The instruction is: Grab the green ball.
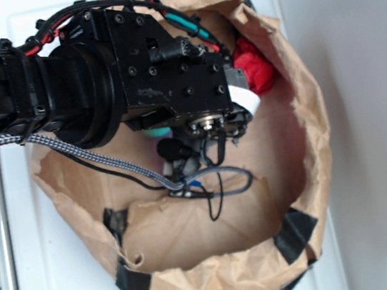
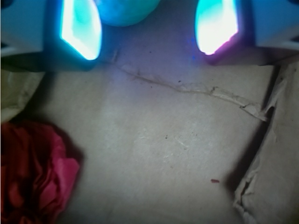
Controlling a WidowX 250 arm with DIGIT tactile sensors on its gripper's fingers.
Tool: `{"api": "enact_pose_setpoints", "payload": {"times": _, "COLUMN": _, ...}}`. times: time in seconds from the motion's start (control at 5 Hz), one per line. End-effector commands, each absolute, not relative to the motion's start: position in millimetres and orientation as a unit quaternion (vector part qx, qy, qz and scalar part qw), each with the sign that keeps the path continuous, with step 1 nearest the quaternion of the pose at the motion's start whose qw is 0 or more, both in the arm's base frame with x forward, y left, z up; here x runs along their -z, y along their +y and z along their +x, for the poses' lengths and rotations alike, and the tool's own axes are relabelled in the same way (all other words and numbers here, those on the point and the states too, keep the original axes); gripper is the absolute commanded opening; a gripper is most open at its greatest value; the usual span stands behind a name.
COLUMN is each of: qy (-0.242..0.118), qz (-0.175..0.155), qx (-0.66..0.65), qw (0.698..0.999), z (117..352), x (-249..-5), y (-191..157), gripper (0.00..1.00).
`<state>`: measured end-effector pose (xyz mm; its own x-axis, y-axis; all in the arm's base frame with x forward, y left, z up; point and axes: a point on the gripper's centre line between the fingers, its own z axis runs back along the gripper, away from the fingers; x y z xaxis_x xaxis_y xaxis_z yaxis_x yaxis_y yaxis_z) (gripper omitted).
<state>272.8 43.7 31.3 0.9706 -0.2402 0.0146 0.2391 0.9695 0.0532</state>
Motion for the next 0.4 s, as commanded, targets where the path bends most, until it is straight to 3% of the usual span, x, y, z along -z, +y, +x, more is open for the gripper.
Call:
{"api": "enact_pose_setpoints", "payload": {"times": 0.0, "qy": -0.039, "qz": 0.01, "qx": 0.11, "qw": 0.993, "z": 279.9, "x": -60.3, "y": 52.4, "gripper": 1.0}}
{"api": "enact_pose_setpoints", "payload": {"times": 0.2, "qy": -0.065, "qz": -0.016, "qx": 0.115, "qw": 0.991, "z": 274.7, "x": -85.3, "y": 52.0, "gripper": 1.0}}
